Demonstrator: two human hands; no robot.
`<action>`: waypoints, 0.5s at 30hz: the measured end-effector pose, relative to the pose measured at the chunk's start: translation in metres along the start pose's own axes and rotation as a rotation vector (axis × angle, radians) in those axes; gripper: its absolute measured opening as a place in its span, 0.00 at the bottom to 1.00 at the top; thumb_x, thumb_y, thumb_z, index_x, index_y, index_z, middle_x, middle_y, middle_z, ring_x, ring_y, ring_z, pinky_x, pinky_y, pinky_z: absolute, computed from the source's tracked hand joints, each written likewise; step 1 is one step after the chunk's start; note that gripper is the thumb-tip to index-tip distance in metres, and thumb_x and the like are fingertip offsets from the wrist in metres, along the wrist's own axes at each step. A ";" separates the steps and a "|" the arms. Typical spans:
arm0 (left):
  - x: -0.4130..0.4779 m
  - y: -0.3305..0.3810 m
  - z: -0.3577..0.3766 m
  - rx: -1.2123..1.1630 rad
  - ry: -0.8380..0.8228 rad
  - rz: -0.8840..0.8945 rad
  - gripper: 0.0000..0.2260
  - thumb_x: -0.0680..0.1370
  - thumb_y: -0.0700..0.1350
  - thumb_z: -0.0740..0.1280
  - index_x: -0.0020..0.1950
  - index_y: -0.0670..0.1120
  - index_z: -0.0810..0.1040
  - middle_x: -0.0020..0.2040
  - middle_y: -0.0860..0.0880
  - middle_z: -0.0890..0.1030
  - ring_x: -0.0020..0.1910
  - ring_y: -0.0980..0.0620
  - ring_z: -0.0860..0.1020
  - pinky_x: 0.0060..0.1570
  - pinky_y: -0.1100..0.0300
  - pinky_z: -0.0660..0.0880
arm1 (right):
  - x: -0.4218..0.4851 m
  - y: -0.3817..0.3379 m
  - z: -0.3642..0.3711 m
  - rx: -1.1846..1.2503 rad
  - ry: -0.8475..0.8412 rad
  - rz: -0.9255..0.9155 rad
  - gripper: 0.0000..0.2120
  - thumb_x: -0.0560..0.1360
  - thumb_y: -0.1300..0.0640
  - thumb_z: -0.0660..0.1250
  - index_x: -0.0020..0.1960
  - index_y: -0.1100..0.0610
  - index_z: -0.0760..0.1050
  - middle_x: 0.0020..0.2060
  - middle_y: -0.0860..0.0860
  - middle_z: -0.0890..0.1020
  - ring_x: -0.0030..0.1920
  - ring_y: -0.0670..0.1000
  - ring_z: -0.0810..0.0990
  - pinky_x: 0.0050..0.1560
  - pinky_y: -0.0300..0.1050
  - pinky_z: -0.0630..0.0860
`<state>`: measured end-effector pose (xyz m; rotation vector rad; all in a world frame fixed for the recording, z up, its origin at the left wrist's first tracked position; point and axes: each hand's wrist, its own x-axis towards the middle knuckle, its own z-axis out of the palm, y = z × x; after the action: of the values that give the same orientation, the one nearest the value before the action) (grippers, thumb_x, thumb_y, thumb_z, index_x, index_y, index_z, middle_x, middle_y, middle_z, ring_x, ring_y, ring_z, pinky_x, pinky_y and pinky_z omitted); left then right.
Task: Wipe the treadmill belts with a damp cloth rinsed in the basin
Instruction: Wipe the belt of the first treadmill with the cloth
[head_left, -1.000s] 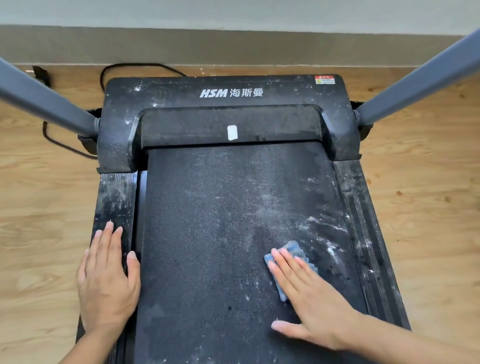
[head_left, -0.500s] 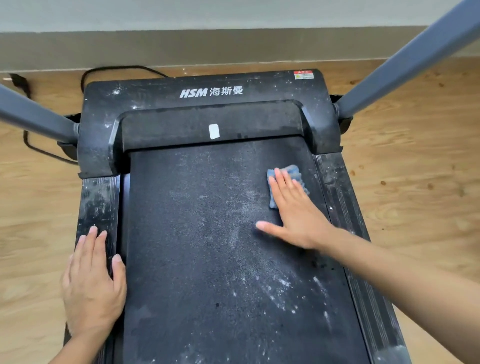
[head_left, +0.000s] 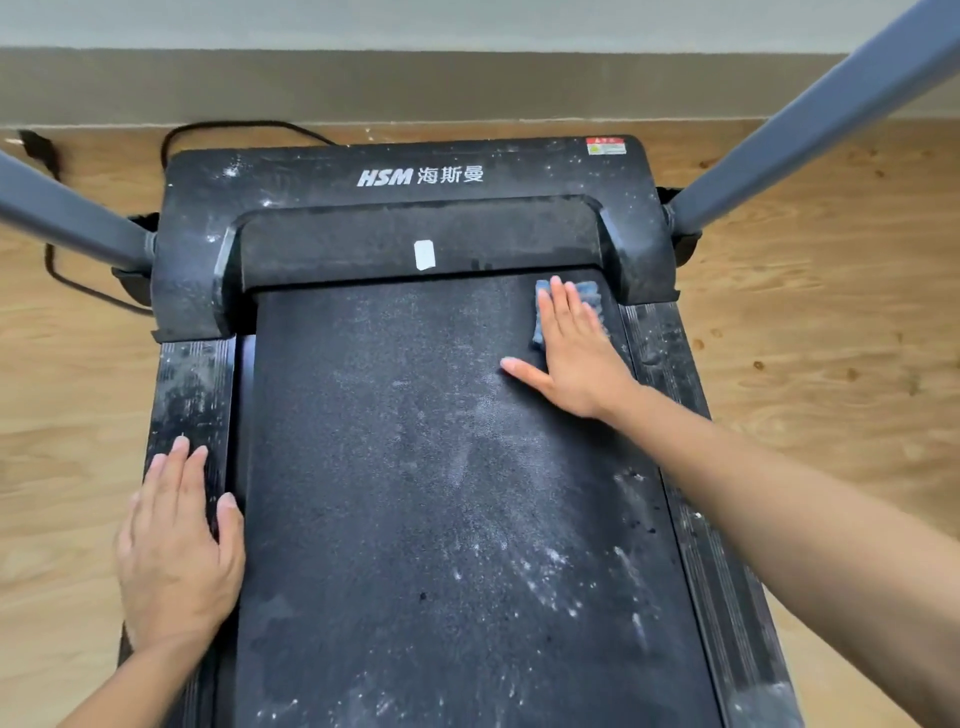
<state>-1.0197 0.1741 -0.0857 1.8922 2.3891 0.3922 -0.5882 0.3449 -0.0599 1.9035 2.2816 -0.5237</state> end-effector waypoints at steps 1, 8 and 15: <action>0.000 0.001 0.000 -0.003 0.003 0.000 0.27 0.83 0.53 0.53 0.80 0.43 0.67 0.83 0.46 0.64 0.83 0.45 0.60 0.77 0.38 0.63 | 0.011 0.003 -0.005 0.007 -0.002 0.006 0.55 0.75 0.20 0.45 0.84 0.59 0.35 0.84 0.56 0.36 0.83 0.54 0.33 0.84 0.57 0.40; 0.003 -0.005 0.002 -0.016 -0.006 0.018 0.27 0.83 0.53 0.54 0.80 0.43 0.67 0.83 0.46 0.64 0.83 0.44 0.60 0.78 0.39 0.62 | -0.131 0.009 0.033 0.013 -0.073 -0.094 0.56 0.77 0.22 0.51 0.83 0.60 0.32 0.83 0.57 0.32 0.82 0.55 0.30 0.84 0.57 0.42; 0.001 0.000 -0.001 0.000 -0.016 0.004 0.29 0.82 0.54 0.53 0.80 0.42 0.66 0.83 0.45 0.63 0.83 0.43 0.60 0.77 0.38 0.62 | -0.151 0.003 0.046 -0.074 -0.144 -0.126 0.54 0.77 0.21 0.48 0.84 0.59 0.32 0.83 0.56 0.31 0.82 0.54 0.30 0.83 0.56 0.42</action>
<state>-1.0203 0.1754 -0.0850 1.8929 2.3757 0.3758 -0.5605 0.1895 -0.0559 1.6400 2.3042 -0.5630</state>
